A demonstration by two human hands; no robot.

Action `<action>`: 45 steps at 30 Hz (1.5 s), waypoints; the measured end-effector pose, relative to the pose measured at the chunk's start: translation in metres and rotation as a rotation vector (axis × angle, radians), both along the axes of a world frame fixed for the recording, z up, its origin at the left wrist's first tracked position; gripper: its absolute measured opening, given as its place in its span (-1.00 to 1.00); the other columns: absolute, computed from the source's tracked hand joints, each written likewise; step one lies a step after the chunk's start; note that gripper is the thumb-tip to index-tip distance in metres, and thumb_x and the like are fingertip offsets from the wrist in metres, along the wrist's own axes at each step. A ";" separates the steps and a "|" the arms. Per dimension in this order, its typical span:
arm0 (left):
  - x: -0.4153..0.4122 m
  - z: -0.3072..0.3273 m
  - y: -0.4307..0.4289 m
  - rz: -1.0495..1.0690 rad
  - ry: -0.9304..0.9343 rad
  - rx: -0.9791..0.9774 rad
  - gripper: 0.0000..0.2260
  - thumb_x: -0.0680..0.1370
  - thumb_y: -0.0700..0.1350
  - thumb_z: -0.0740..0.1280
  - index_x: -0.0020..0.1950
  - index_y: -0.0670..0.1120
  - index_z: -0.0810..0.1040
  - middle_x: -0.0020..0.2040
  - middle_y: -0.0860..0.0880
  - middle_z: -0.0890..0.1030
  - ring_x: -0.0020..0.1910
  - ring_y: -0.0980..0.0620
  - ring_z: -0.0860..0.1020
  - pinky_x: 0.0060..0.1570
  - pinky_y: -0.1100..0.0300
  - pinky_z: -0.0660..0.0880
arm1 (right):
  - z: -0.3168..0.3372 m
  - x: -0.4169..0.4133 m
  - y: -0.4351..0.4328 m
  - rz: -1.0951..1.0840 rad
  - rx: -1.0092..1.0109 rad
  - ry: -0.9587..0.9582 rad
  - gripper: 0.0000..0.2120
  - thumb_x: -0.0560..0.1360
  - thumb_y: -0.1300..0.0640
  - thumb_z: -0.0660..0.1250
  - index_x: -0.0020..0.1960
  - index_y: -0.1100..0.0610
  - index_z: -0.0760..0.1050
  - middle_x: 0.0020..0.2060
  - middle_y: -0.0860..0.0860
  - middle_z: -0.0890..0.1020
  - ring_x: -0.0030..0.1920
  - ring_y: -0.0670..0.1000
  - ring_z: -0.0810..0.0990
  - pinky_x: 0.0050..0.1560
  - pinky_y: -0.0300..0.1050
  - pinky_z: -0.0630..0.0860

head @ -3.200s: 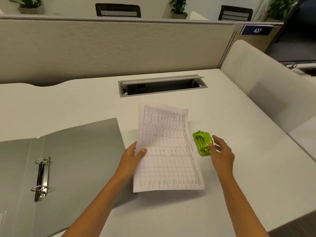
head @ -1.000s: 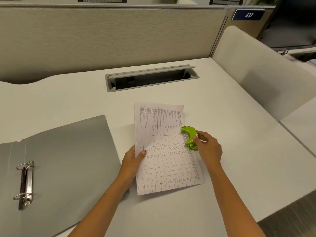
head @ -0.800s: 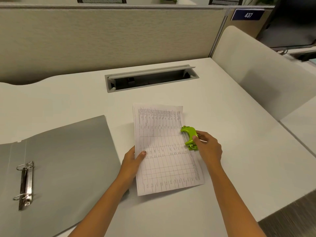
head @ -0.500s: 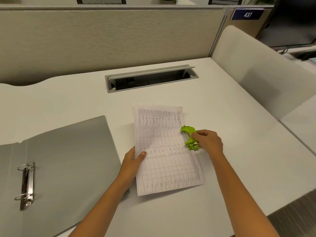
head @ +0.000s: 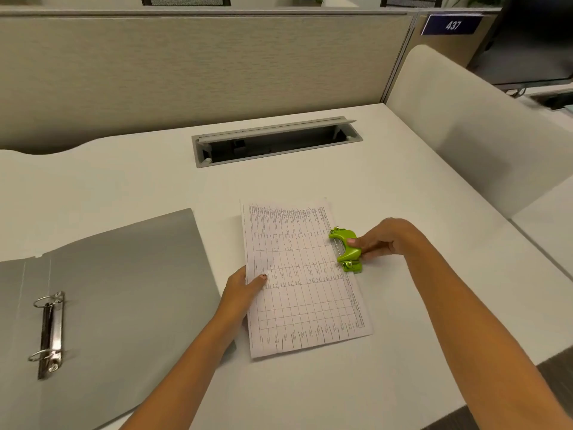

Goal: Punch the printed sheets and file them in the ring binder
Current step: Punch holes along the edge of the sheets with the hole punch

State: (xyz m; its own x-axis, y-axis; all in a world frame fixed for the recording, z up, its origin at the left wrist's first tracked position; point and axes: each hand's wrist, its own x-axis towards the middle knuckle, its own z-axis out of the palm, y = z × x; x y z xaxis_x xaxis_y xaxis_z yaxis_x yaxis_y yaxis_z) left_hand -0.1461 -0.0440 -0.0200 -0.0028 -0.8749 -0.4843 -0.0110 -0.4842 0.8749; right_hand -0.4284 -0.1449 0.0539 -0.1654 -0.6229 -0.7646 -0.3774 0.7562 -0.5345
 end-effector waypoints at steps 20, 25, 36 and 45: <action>0.002 0.000 -0.001 0.016 0.050 0.041 -0.71 0.59 -0.13 0.28 0.31 -0.07 0.48 0.18 -0.01 0.62 0.09 -0.02 0.62 0.10 0.00 0.56 | -0.014 -0.002 -0.022 0.109 0.170 0.131 -0.78 0.33 0.21 0.51 -0.19 0.31 0.53 -0.41 0.11 0.66 -0.15 0.02 0.64 0.03 -0.11 0.60; 0.002 -0.002 -0.001 0.024 0.045 0.039 -0.72 0.58 -0.13 0.29 0.30 -0.07 0.49 0.16 0.00 0.63 0.06 0.01 0.62 0.01 0.07 0.58 | -0.021 -0.003 -0.035 0.198 0.228 0.256 -0.72 0.32 0.11 0.53 -0.28 0.19 0.43 -0.32 0.04 0.52 -0.29 -0.07 0.49 0.03 -0.26 0.48; -0.001 -0.001 0.000 0.016 0.019 0.018 -0.71 0.60 -0.13 0.27 0.32 -0.07 0.48 0.17 -0.01 0.62 0.09 -0.02 0.61 0.08 0.03 0.55 | -0.031 0.004 -0.044 0.404 0.319 0.553 -0.53 0.28 -0.16 0.51 -0.42 0.10 0.31 -0.41 -0.03 0.43 -0.32 -0.07 0.37 -0.04 -0.24 0.29; 0.000 -0.003 -0.001 0.012 0.032 0.016 -0.72 0.60 -0.14 0.26 0.32 -0.09 0.48 0.18 -0.02 0.62 0.09 -0.03 0.61 0.07 0.02 0.55 | -0.028 0.007 -0.029 0.516 0.136 0.759 -0.48 0.32 -0.24 0.45 -0.49 0.12 0.32 -0.56 -0.04 0.44 -0.44 -0.04 0.40 -0.16 -0.23 0.38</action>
